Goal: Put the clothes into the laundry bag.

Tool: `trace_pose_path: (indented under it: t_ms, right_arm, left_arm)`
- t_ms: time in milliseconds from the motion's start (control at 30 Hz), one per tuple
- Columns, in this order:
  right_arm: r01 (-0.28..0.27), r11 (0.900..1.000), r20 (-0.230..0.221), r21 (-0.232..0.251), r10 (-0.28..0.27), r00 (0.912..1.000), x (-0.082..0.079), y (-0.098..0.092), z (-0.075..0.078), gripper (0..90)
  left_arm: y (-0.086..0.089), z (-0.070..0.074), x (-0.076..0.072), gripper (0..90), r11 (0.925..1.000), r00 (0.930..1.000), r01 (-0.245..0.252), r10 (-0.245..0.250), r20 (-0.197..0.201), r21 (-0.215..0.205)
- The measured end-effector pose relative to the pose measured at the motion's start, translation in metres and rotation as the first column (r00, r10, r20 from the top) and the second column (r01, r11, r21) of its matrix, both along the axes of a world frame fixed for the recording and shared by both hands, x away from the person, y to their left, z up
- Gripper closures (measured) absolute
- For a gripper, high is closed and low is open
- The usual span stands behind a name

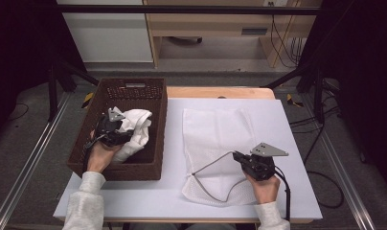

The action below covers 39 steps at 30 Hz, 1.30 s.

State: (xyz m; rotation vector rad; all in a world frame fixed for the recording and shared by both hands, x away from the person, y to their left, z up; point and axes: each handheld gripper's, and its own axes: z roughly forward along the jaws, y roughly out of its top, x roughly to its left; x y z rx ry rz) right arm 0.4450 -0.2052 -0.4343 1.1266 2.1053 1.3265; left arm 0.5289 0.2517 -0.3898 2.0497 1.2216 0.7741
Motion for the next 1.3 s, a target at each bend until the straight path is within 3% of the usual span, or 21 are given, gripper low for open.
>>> trace_pose_path:
  t_ms: [33,133,233,400,500,567,700,933,1200,1300]
  right_arm:
    - [0.002,1.0,0.001,0.001,-0.002,1.0,0.0,0.0,0.0,88.7]
    - [0.004,1.0,0.001,0.002,-0.004,1.0,0.0,0.0,0.0,88.7]
    - [0.002,1.0,0.003,0.0,-0.002,1.0,0.0,-0.001,0.001,88.7]
    - [0.007,1.0,0.007,-0.004,-0.007,0.9999,0.001,-0.001,0.001,88.8]
    - [0.009,1.0,0.004,0.0,-0.009,0.9999,0.001,-0.002,0.002,88.8]
    - [0.011,1.0,0.008,0.001,-0.011,0.9999,0.001,-0.003,0.003,88.8]
    - [0.011,1.0,0.015,0.005,-0.011,0.9998,0.0,-0.004,0.005,88.8]
    - [0.017,1.0,0.016,0.007,-0.017,0.9997,0.0,-0.005,0.006,88.8]
    - [0.014,1.0,0.02,0.005,-0.014,0.9997,0.001,-0.004,0.009,88.8]
    - [0.014,1.0,0.024,0.004,-0.014,0.9996,0.001,-0.003,0.01,88.8]
  left_arm:
    - [0.0,0.0,0.0,54.6,1.0,1.0,0.0,0.0,0.0,0.0]
    - [0.003,0.004,-0.004,54.6,0.9994,0.9974,-0.024,0.026,0.067,-0.027]
    - [0.008,0.008,-0.009,54.5,0.9964,0.9901,-0.031,0.042,0.134,-0.079]
    - [0.015,0.015,-0.014,54.3,0.9897,0.9773,-0.025,0.054,0.205,-0.141]
    - [0.018,0.022,-0.015,54.3,0.9865,0.9728,-0.035,0.07,0.221,-0.16]
    - [0.02,0.027,-0.018,54.2,0.9858,0.9662,-0.046,0.085,0.243,-0.161]
    - [0.024,0.038,-0.024,54.1,0.9776,0.9554,-0.043,0.101,0.278,-0.206]
    - [0.02,0.062,-0.041,53.9,0.9714,0.9358,-0.012,0.095,0.34,-0.237]
    - [0.01,0.093,-0.071,53.6,0.9527,0.9095,0.094,0.036,0.414,-0.289]
    - [0.004,0.104,-0.082,53.6,0.9513,0.8968,0.123,0.016,0.442,-0.283]
